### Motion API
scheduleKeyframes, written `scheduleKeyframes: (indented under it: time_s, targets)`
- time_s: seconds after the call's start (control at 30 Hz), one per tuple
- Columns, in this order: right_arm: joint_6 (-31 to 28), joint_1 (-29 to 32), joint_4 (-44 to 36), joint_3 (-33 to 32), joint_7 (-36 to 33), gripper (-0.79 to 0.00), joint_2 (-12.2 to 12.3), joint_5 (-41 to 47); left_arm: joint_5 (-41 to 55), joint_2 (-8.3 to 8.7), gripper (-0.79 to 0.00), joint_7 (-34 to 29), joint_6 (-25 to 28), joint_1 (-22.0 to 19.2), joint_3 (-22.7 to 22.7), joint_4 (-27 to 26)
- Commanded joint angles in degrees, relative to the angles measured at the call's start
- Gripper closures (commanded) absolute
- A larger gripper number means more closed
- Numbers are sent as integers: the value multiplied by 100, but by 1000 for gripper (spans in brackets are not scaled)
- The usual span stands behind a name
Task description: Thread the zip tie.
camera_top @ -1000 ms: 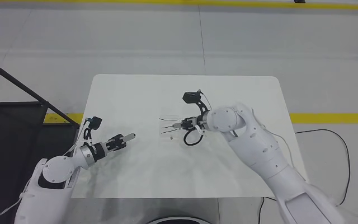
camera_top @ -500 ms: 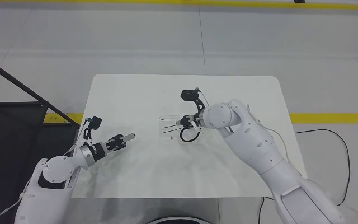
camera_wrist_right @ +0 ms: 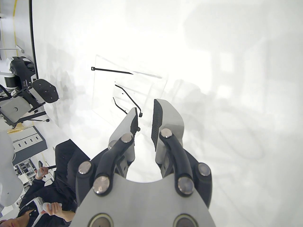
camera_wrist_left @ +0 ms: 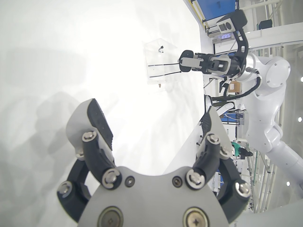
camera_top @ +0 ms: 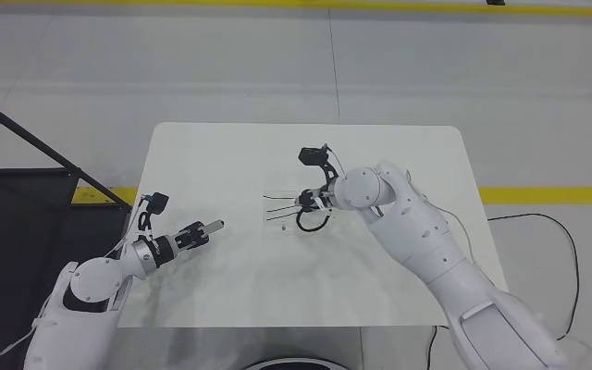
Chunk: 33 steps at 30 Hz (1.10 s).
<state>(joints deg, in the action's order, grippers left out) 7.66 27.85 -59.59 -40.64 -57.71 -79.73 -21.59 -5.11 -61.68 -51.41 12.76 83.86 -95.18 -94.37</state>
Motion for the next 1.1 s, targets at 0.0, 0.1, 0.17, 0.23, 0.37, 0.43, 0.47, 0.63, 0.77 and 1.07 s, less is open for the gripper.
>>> scheduleKeyframes:
  time_s: [0.0,0.1,0.17,0.23,0.37,0.43,0.47,0.63,0.77,1.07]
  targets:
    - [-18,-10,22,-3,-5,-157,-12,3,0,0,-785,0,0,0,0,0]
    - [-35,-28,60,0,-9,-157,-33,-9,0,0,-785,0,0,0,0,0]
    - [-41,-41,86,0,-10,-160,-48,-11,0,0,-785,0,0,0,0,0]
    - [-47,-45,108,11,-11,-157,-64,-23,0,0,-785,0,0,0,0,0]
    - [-38,-63,155,20,-16,-151,-95,-33,0,0,-785,0,0,0,0,0]
    - [-53,-79,185,21,-24,-148,-109,-43,0,0,-785,0,0,0,0,0]
    - [-54,-86,198,20,-27,-148,-116,-46,0,0,-785,0,0,0,0,0]
    - [-89,-98,250,11,-29,-89,-144,-56,0,0,-785,0,0,0,0,0]
    - [-95,-93,258,0,-22,-77,-160,-83,0,0,-785,0,0,0,0,0]
    - [-59,-39,170,-89,-15,0,-163,-156,0,0,-785,0,0,0,0,0]
